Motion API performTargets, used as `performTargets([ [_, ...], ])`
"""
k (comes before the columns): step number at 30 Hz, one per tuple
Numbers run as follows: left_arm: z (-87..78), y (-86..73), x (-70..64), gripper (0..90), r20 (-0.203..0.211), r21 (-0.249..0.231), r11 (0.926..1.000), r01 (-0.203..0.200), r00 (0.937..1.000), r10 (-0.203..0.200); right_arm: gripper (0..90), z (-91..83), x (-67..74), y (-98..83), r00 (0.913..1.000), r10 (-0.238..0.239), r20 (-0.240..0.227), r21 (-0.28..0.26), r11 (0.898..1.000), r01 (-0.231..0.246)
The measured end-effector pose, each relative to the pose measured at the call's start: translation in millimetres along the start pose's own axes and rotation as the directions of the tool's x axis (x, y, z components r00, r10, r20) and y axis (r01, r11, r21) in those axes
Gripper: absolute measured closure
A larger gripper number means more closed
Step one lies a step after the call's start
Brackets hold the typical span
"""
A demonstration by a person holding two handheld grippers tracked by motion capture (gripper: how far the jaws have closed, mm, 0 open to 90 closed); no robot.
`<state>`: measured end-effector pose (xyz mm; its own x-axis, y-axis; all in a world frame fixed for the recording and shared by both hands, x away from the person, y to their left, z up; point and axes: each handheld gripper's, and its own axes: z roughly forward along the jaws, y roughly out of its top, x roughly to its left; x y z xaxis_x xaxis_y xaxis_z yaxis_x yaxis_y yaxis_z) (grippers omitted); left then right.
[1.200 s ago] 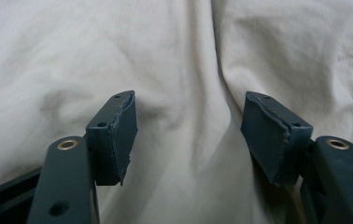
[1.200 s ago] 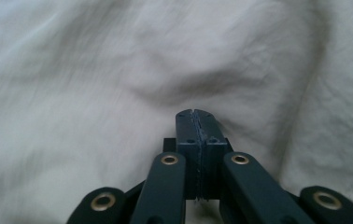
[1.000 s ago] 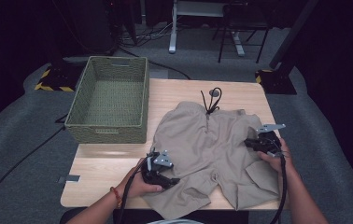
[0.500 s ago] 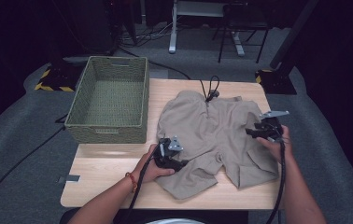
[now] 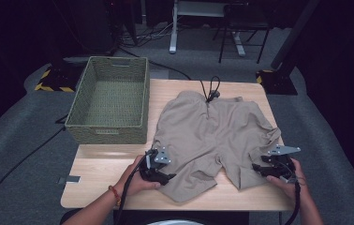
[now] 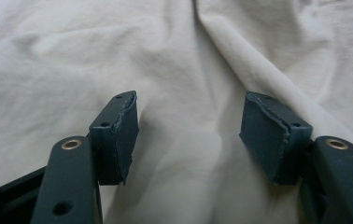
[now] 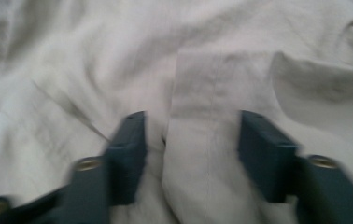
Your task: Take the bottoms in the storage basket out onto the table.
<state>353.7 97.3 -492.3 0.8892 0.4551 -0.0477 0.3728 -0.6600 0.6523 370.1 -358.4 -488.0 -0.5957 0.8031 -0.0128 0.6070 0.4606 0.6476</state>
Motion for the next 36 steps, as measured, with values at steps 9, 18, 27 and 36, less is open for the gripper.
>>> performTargets([
  [9,7.7,2.8,-3.2,37.1,-0.021,-0.012,0.9998,-0.014,0.9997,0.014,86.9,29.0,-3.1,33.6,0.9998,0.015,0.016,-0.037,0.999,-0.014],
  [18,4.7,-3.5,0.4,38.0,-0.029,-0.036,0.9994,-0.004,0.9996,0.003,87.9,-33.5,-14.4,28.3,0.9932,0.080,0.084,-0.191,0.980,-0.063],
  [27,-15.1,-25.1,11.9,37.6,-0.075,-0.033,0.9989,0.035,0.9965,-0.038,79.2,-87.6,-40.7,-28.6,0.9191,0.208,0.335,-0.140,0.975,-0.170],
  [36,-26.1,-37.0,12.6,34.4,-0.082,-0.021,0.9986,0.049,0.9954,-0.051,41.9,-97.5,-3.7,-38.1,0.9754,0.064,0.211,-0.177,0.984,-0.027],
])
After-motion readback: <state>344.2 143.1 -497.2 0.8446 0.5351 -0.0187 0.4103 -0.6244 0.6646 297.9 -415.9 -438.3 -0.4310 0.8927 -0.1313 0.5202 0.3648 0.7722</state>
